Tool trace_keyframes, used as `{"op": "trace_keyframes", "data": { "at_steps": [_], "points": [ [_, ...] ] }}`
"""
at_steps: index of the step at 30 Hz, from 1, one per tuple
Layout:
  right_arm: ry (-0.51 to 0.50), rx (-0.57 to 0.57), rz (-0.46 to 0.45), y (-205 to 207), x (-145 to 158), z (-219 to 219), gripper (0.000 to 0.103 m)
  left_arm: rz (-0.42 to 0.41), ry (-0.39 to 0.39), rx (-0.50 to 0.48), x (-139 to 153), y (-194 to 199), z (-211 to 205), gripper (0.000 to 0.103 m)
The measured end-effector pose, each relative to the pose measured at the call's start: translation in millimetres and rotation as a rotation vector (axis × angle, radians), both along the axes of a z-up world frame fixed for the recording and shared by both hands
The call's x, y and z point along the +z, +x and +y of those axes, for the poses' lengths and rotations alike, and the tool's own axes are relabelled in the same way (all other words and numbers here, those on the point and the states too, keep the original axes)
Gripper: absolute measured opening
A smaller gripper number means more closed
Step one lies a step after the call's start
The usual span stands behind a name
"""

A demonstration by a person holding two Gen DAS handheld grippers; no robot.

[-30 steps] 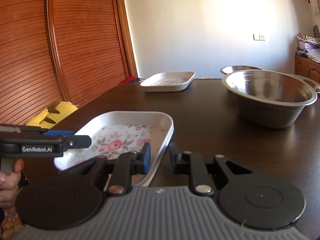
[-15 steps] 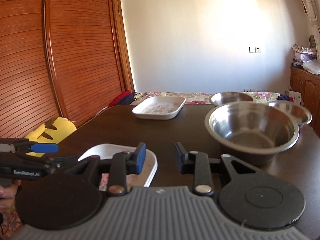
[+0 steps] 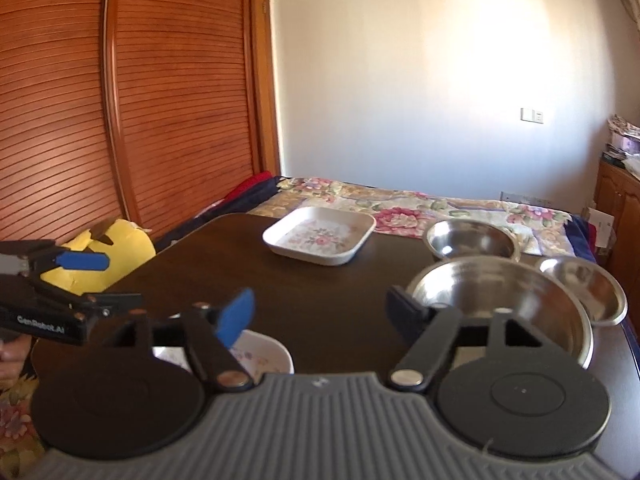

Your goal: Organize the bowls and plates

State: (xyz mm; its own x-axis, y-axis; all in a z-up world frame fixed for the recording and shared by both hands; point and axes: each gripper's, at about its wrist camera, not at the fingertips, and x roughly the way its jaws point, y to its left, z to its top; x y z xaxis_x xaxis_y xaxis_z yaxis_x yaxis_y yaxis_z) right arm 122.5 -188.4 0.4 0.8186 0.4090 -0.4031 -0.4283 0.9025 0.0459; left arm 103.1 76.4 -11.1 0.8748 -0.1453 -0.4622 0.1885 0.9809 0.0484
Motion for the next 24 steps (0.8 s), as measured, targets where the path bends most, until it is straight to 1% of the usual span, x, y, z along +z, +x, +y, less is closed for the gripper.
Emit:
{"op": "trace_keyframes", "data": {
  "at_steps": [7, 15, 17, 19, 24],
  "points": [
    [0.017, 0.07, 0.059, 33.9, 13.1, 8.1, 0.079, 0.013, 0.007, -0.022, 1.7, 29.4, -0.9, 0.094],
    [-0.027, 0.103, 0.133, 82.6, 13.9, 31.9, 0.078, 0.048, -0.008, -0.046, 1.5, 73.6, 4.0, 0.094],
    [-0.03, 0.103, 0.163, 99.3, 12.7, 35.0, 0.074, 0.058, -0.009, -0.055, 2.4, 89.1, 5.4, 0.091],
    [-0.033, 0.096, 0.202, 116.2, 10.0, 38.3, 0.065, 0.069, -0.012, -0.061, 3.1, 103.4, 6.8, 0.085],
    [-0.072, 0.072, 0.285, 154.7, 1.8, 41.4, 0.05, 0.097, -0.015, -0.059, 4.0, 143.0, 11.5, 0.075]
  ]
}}
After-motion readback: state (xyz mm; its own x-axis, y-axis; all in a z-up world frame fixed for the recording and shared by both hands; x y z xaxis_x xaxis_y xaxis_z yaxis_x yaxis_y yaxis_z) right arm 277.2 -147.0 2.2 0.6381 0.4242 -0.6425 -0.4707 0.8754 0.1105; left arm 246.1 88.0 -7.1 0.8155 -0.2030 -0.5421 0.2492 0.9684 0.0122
